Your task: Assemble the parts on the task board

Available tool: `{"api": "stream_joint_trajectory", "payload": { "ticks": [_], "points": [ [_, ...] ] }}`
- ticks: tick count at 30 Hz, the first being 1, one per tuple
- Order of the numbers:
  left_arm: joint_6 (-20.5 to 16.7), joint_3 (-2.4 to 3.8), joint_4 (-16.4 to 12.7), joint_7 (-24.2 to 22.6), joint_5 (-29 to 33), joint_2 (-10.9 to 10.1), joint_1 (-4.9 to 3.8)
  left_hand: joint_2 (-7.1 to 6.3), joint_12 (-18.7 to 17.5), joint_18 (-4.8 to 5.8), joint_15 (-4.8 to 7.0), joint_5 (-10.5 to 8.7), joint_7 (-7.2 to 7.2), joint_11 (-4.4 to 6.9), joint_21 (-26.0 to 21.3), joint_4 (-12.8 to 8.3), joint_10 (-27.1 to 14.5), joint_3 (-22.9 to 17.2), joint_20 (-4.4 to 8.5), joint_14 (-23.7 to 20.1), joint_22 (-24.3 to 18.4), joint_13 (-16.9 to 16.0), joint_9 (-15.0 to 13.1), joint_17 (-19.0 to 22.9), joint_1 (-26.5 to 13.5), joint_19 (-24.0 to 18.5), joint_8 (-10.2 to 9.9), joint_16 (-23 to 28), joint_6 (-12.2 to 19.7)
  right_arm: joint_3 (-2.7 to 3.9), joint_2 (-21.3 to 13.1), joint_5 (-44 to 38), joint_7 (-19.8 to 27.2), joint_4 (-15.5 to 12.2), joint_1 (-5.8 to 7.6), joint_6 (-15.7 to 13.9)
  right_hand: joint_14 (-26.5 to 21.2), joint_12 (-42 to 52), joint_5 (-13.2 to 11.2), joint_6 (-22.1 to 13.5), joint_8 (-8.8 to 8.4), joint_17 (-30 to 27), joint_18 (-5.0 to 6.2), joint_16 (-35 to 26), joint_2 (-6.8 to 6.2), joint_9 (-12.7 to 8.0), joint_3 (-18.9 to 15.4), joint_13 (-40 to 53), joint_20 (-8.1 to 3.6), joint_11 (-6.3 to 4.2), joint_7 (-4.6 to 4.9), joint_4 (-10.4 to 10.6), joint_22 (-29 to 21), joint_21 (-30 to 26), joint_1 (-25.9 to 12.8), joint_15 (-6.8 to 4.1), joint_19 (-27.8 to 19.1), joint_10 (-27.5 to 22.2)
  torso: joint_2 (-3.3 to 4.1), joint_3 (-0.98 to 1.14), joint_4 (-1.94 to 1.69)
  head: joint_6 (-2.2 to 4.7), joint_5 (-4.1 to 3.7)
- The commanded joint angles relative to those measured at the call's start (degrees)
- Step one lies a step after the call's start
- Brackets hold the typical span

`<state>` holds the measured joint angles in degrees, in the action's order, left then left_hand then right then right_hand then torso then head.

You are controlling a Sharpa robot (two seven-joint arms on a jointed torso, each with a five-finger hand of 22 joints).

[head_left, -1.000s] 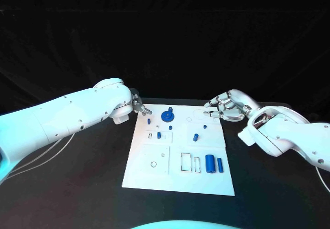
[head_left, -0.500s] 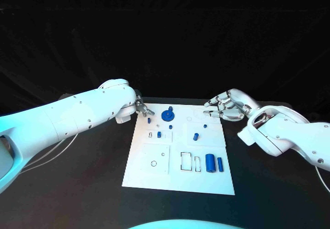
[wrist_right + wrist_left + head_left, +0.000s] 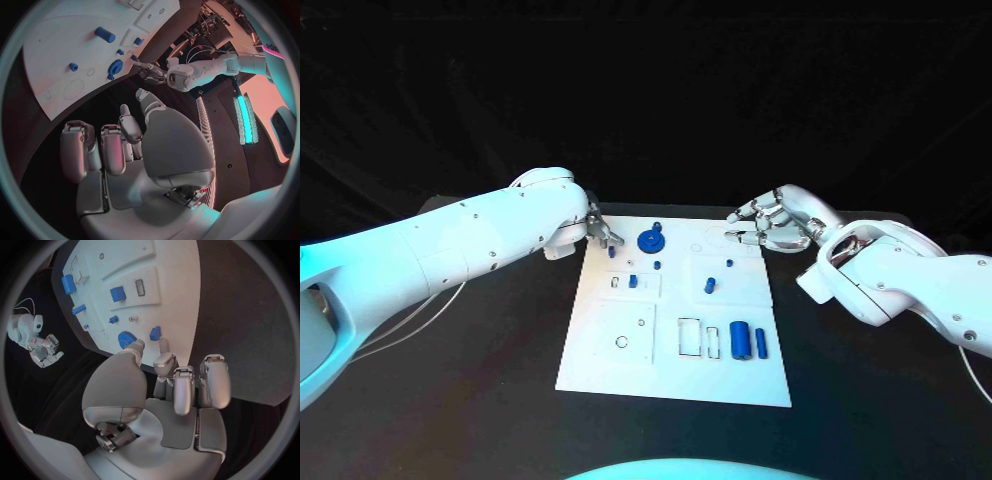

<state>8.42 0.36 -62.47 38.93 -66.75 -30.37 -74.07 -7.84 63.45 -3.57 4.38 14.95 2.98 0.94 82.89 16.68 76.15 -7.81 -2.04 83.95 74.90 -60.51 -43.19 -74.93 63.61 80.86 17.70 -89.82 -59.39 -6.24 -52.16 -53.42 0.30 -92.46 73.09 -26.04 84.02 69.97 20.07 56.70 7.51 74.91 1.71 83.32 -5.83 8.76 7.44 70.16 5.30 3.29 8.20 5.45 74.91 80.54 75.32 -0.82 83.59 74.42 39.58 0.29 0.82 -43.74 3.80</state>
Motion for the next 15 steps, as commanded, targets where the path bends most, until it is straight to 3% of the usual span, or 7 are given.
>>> {"api": "stream_joint_trajectory", "payload": {
  "ticks": [1,15],
  "points": [
    [1.88,-0.02,0.21,-0.69,-0.26,0.28,0.01,0.75,0.12,0.22,-0.42,0.13,0.20,-0.12,-0.21,0.03,-0.20,0.49,-0.13,6.05,0.74,-0.09,0.07,-15.07,0.27,-0.25,-0.20,-0.18,-0.13,0.00,0.06,-0.46,0.29,-0.07,-0.04,0.80,3.23,-0.06,0.12,0.29,0.24,3.96,0.95,-0.18,-0.06,0.08,-0.47,0.00,0.09,-0.03,-0.10,0.02,8.17,-0.28,-0.46,-0.06,-0.25,-0.30,-0.01,0.02,-0.02,-0.06,0.02],
    [2.68,-0.16,0.86,-0.89,0.15,0.62,0.10,2.02,0.28,0.23,-0.34,0.29,0.11,-0.02,-0.19,0.06,-0.27,0.15,-0.14,6.05,0.85,-0.14,0.33,-15.07,2.51,-0.20,-0.37,-0.18,-0.24,0.00,0.13,-0.46,0.29,0.00,-0.06,0.85,3.24,0.00,0.16,0.32,0.27,3.96,0.94,-0.19,0.03,0.10,-0.46,0.05,0.08,-0.05,-0.12,0.02,8.20,-0.25,-0.39,-0.07,-0.22,-0.23,-0.01,0.00,-0.02,-0.07,-0.16]
  ]
}}
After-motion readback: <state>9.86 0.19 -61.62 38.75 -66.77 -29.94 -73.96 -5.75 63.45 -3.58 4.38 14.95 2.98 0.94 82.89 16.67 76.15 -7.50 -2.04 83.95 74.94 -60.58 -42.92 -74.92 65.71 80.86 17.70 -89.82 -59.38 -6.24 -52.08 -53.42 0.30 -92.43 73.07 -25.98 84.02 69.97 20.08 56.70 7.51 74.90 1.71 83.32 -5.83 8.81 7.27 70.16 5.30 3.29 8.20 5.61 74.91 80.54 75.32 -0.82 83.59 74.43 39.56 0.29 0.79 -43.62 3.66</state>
